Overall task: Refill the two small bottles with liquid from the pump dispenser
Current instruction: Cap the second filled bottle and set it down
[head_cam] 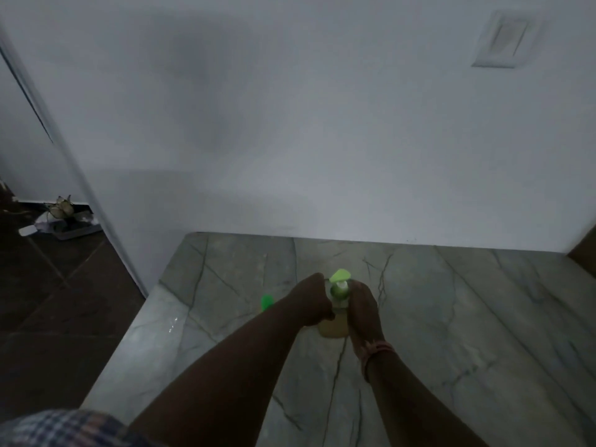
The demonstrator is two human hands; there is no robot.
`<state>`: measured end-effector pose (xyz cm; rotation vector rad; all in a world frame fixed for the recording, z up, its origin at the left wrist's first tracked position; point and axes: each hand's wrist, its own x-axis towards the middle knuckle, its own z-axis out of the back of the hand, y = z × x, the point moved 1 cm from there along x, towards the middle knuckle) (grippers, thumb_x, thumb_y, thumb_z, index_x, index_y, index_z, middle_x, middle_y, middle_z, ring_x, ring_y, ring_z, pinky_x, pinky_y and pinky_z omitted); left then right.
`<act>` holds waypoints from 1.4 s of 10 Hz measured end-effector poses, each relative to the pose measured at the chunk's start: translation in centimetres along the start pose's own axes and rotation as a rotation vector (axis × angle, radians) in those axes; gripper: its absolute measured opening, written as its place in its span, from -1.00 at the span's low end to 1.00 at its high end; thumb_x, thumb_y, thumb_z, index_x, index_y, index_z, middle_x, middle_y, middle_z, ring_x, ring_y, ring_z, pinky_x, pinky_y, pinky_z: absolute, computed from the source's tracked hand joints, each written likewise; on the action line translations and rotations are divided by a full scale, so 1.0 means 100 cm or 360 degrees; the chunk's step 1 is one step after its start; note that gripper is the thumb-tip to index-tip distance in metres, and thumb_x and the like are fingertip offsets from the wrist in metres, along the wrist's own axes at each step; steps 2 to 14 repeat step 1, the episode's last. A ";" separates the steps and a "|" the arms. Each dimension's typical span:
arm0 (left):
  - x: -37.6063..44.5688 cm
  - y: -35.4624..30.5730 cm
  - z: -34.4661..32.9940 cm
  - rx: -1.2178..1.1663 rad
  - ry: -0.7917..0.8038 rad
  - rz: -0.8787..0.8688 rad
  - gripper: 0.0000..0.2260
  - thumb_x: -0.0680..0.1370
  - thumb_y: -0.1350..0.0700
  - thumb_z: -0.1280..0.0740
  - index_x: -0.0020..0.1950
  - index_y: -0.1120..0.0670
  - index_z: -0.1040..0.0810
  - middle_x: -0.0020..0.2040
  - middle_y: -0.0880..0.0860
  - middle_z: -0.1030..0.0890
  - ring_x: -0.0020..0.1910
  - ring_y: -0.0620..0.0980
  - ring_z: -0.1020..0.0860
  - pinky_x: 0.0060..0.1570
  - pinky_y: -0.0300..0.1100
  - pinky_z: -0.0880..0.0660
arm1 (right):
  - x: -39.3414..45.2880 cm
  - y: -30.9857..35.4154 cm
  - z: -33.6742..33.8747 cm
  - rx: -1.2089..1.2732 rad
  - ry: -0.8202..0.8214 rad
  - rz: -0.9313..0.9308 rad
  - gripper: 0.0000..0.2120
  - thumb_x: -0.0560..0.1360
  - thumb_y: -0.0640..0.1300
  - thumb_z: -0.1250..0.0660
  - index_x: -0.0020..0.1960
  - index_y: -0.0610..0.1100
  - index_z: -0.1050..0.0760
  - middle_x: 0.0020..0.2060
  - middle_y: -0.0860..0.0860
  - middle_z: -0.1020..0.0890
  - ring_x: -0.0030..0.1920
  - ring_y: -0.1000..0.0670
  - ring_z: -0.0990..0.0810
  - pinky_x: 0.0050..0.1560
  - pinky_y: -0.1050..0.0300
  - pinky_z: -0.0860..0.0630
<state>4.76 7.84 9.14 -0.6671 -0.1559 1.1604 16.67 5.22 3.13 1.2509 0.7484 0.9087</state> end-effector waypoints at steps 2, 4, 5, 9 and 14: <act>-0.002 -0.009 0.015 -0.0008 0.0015 0.0075 -0.45 0.50 0.27 -0.44 0.45 0.27 -0.32 0.38 0.26 -0.44 0.33 0.18 -0.46 0.20 -0.08 -0.44 | 0.002 0.015 0.008 0.0063 -0.0056 -0.0177 -0.67 0.66 -0.18 -0.07 0.35 -0.27 -0.41 0.32 -0.18 -0.46 0.33 -0.14 -0.40 0.40 -0.12 -0.27; -0.002 -0.009 0.015 -0.0008 0.0015 0.0075 -0.45 0.50 0.27 -0.44 0.45 0.27 -0.32 0.38 0.26 -0.44 0.33 0.18 -0.46 0.20 -0.08 -0.44 | 0.002 0.015 0.008 0.0063 -0.0056 -0.0177 -0.67 0.66 -0.18 -0.07 0.35 -0.27 -0.41 0.32 -0.18 -0.46 0.33 -0.14 -0.40 0.40 -0.12 -0.27; -0.002 -0.009 0.015 -0.0008 0.0015 0.0075 -0.45 0.50 0.27 -0.44 0.45 0.27 -0.32 0.38 0.26 -0.44 0.33 0.18 -0.46 0.20 -0.08 -0.44 | 0.002 0.015 0.008 0.0063 -0.0056 -0.0177 -0.67 0.66 -0.18 -0.07 0.35 -0.27 -0.41 0.32 -0.18 -0.46 0.33 -0.14 -0.40 0.40 -0.12 -0.27; -0.002 -0.009 0.015 -0.0008 0.0015 0.0075 -0.45 0.50 0.27 -0.44 0.45 0.27 -0.32 0.38 0.26 -0.44 0.33 0.18 -0.46 0.20 -0.08 -0.44 | 0.002 0.015 0.008 0.0063 -0.0056 -0.0177 -0.67 0.66 -0.18 -0.07 0.35 -0.27 -0.41 0.32 -0.18 -0.46 0.33 -0.14 -0.40 0.40 -0.12 -0.27; -0.002 -0.009 0.015 -0.0008 0.0015 0.0075 -0.45 0.50 0.27 -0.44 0.45 0.27 -0.32 0.38 0.26 -0.44 0.33 0.18 -0.46 0.20 -0.08 -0.44 | 0.002 0.015 0.008 0.0063 -0.0056 -0.0177 -0.67 0.66 -0.18 -0.07 0.35 -0.27 -0.41 0.32 -0.18 -0.46 0.33 -0.14 -0.40 0.40 -0.12 -0.27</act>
